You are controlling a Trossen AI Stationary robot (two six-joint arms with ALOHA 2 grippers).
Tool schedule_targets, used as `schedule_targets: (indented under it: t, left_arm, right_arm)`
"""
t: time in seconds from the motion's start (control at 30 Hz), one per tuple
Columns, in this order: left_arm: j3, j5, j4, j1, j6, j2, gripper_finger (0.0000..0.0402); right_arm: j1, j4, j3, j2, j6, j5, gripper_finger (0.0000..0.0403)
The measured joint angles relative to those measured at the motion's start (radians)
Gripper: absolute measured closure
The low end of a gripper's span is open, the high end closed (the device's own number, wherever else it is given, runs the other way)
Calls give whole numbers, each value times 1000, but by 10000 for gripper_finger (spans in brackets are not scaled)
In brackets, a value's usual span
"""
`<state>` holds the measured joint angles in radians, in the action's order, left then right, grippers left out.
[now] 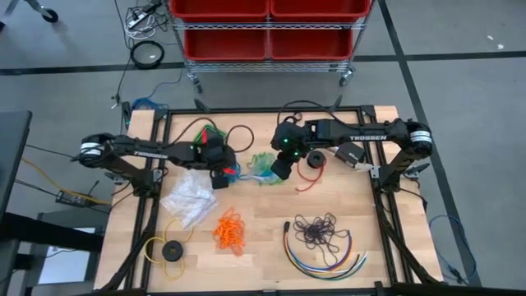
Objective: Sort rubber bands
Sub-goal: Put the blue rubber band into the transparent zip bag
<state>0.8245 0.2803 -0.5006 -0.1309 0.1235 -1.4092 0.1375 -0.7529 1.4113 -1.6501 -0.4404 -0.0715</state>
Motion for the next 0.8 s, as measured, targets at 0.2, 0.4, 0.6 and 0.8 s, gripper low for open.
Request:
schedule_targets:
  t: [0.2, 0.4, 0.6, 0.8]
  left_arm:
    - [157, 1, -129, 25, 3, 32, 398]
    - [198, -40, -261, 40, 3, 30, 399]
    - [158, 78, -281, 39, -44, 28, 399]
    - [113, -50, -182, 41, 5, 27, 398]
  right_arm:
    - [-1, -3, 0, 0, 2, 0, 403]
    - [-7, -4, 0, 0, 7, 0, 403]
    - [-7, -3, 0, 0, 7, 1, 403]
    - [-7, 1, 0, 0, 7, 5, 403]
